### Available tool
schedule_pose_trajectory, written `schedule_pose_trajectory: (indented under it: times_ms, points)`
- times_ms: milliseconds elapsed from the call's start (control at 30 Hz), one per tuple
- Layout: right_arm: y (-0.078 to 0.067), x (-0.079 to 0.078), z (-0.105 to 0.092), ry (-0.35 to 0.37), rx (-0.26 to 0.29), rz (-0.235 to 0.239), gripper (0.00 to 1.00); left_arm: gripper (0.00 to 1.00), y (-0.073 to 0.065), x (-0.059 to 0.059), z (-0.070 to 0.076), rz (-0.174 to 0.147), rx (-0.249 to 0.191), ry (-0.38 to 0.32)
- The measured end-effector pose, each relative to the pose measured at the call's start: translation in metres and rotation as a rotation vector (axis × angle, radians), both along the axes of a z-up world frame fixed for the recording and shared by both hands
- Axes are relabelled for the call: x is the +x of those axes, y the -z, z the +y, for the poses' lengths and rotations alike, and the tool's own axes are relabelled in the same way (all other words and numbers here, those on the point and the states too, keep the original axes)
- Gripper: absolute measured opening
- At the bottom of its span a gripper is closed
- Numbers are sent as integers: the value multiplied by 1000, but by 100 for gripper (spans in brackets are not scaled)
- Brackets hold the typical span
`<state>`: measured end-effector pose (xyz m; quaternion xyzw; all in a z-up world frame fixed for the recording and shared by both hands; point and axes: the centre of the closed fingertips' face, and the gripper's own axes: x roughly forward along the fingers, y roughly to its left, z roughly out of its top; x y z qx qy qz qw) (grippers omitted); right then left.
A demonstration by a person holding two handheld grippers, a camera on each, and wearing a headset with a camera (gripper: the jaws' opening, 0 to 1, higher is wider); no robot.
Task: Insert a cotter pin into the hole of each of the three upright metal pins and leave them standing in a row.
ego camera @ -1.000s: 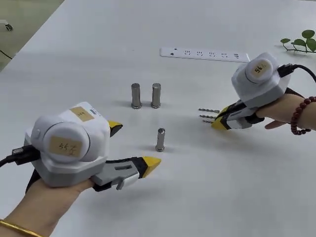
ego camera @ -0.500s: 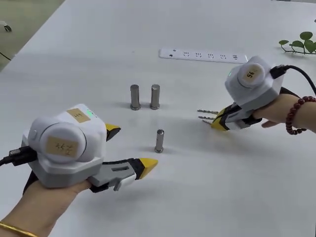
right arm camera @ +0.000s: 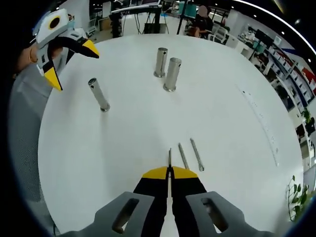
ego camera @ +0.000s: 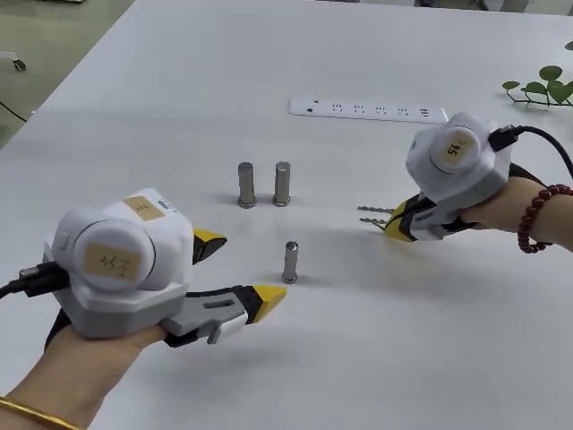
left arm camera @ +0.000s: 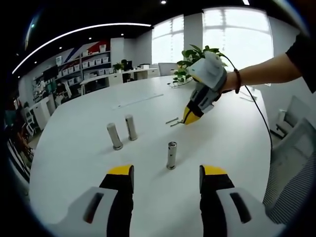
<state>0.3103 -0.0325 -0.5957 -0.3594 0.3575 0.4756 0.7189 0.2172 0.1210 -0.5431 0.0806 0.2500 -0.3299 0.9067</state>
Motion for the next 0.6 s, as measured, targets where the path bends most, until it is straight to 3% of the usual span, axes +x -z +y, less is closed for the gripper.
schedule_pose_trajectory:
  times_ms: [67,267,333,600]
  points:
    - [-3,5,1,-15,8,-11,0,49,-1,-1,-2,3,-2,7]
    - [-15,-14,7,-59,26,-45,0,42,-5,-5,-9,13,-33,22]
    - [-15,-12,9,-69,38,-51,0,41,-6,-5,-10,17,-42,25]
    - [-31,-44,22,-138,62,-90,0,29,-10,-11,-21,49,-105,54]
